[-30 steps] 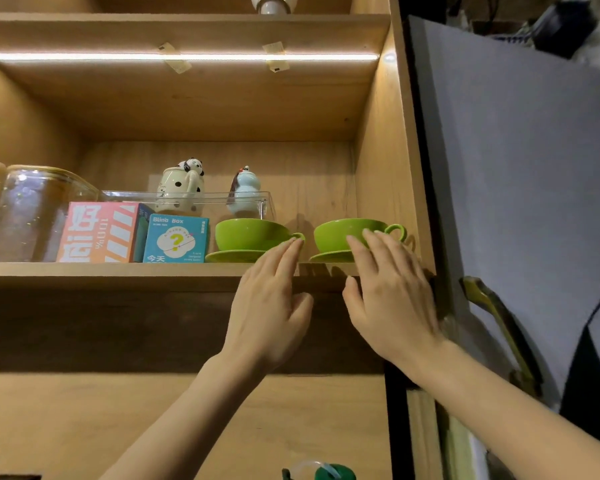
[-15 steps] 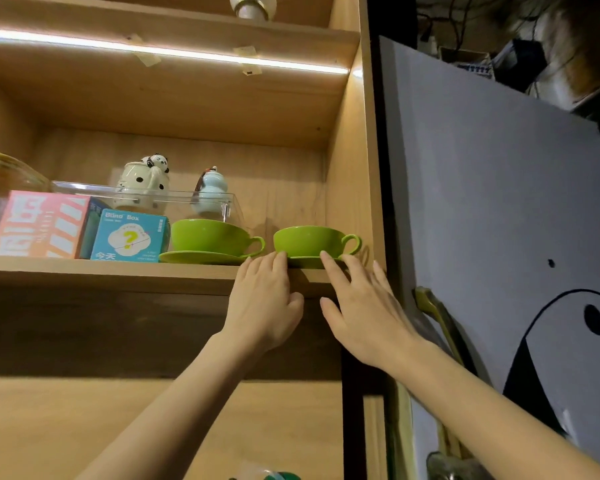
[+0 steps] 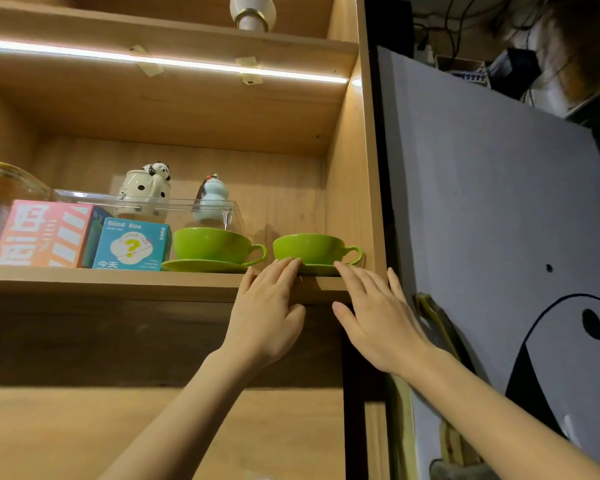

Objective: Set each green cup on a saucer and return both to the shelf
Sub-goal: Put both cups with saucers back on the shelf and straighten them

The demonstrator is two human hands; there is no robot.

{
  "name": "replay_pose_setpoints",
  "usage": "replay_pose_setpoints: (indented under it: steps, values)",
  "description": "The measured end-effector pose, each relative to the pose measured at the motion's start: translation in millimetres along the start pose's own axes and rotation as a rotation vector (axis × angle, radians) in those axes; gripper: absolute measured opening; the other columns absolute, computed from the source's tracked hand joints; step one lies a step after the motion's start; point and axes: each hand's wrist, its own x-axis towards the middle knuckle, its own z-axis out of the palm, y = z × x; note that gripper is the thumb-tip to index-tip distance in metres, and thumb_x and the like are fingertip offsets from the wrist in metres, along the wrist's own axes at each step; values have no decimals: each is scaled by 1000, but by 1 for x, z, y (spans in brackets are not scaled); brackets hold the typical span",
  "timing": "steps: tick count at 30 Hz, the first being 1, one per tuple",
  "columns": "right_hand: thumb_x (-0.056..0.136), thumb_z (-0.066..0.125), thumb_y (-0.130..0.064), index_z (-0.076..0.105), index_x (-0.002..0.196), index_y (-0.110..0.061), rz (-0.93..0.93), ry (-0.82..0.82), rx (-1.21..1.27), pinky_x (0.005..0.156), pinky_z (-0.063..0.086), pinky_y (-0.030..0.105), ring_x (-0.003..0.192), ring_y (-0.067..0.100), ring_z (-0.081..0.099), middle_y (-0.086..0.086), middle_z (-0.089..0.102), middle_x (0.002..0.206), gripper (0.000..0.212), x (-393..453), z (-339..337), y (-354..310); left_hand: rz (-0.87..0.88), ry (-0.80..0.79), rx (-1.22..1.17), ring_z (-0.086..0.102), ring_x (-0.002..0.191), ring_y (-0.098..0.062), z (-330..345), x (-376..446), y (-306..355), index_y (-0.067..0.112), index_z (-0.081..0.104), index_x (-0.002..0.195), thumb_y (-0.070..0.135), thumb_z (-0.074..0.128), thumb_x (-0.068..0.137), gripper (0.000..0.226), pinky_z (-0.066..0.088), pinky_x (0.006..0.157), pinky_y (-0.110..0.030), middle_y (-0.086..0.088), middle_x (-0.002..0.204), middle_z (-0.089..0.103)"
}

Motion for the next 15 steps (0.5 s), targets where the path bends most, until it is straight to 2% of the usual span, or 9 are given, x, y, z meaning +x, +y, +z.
replay_pose_setpoints:
  steps: [4, 9, 15]
  values:
    - [95, 29, -40, 7, 146, -26, 4, -5, 12, 119, -4, 44, 144, 13, 14, -3, 22, 155, 57, -1, 0, 2, 12, -3, -49, 12, 143, -8, 0, -2, -2, 25, 15, 145, 30, 31, 75, 71, -3, 118, -32, 5, 155, 22]
    - [95, 30, -40, 9, 145, -26, 30, -24, 29, 120, 0, 45, 143, 14, 16, -3, 24, 154, 57, 1, -1, 0, -7, 3, 21, 0, 145, -11, 4, -4, -13, 16, 6, 146, 27, 35, 85, 69, -8, 113, -23, -1, 158, 4]
    - [94, 31, -41, 9, 145, -25, 55, -23, 39, 119, 0, 46, 143, 15, 16, -2, 23, 154, 58, 2, 0, -2, 13, 23, 62, 7, 145, -14, 9, -6, -12, 13, 10, 145, 29, 30, 75, 75, -9, 112, -24, -3, 156, 15]
